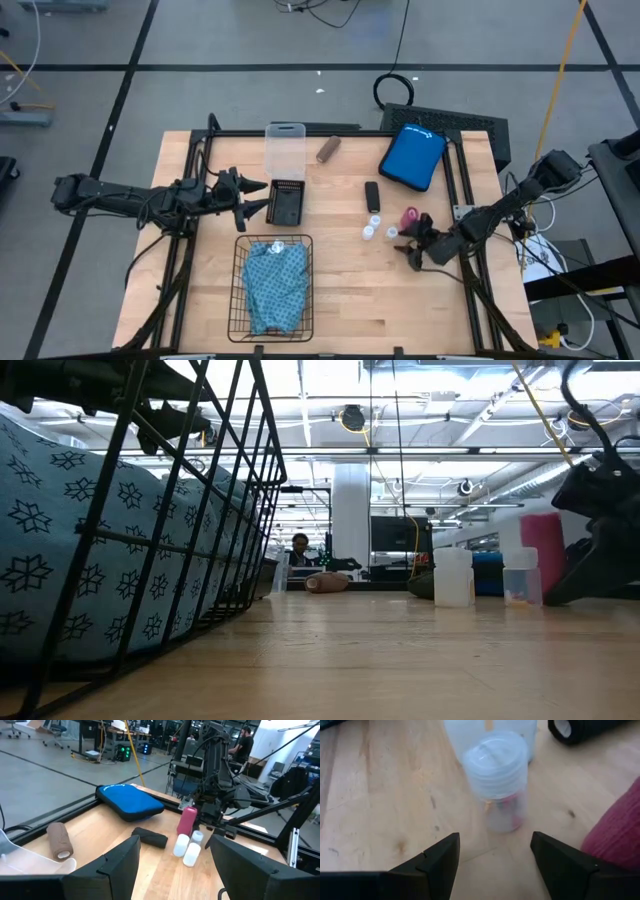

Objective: Pick & place medical supplies in basket/bin
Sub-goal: Put the bottom right white pill bottle into the black bin

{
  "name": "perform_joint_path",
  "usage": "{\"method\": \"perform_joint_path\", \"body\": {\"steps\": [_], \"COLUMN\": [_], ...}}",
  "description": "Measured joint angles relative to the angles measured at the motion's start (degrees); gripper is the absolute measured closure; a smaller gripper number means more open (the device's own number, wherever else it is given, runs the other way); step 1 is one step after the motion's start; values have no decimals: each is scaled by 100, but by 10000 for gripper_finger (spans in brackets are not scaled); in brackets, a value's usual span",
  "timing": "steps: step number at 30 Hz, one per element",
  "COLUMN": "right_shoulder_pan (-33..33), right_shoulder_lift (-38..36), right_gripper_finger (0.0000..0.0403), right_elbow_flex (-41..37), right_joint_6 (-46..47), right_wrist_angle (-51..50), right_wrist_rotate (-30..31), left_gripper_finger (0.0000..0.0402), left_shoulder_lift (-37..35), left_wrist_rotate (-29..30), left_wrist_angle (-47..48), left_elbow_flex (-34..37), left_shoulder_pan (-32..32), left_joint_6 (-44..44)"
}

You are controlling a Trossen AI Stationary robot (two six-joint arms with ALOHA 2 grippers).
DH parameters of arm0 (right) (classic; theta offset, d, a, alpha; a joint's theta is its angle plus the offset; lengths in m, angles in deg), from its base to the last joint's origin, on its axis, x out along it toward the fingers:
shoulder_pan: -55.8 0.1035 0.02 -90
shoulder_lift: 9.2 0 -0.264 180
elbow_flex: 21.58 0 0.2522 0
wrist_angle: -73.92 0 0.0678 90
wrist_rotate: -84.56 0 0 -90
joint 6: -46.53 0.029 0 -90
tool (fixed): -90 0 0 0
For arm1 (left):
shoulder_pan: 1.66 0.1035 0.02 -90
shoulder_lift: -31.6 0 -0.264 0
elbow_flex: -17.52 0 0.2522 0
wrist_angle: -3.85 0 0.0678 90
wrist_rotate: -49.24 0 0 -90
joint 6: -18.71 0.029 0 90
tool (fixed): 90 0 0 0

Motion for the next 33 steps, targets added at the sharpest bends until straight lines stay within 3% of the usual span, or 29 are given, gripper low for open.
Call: {"method": "perform_joint_path", "body": {"steps": [14, 22, 33], "right_shoulder_pan": [-39, -342, -427], "right_shoulder_lift": [26, 75, 509], "right_gripper_finger": [161, 161, 161], "right_elbow_flex": [-253, -105, 0], "right_joint_6": [-497, -1105, -1490], "right_wrist_angle": [431, 977, 1675], "right_wrist_rotate": [703, 97, 80], "left_gripper_finger": [149, 149, 149], "left_shoulder_lift": [0, 0, 0], "left_wrist_rotate": [2, 3, 7], "left_wrist_angle": [44, 44, 48], "left_elbow_flex": [0, 0, 0], "left_shoulder_pan": [0, 0, 0], "left_joint_6": [53, 89, 183]}}
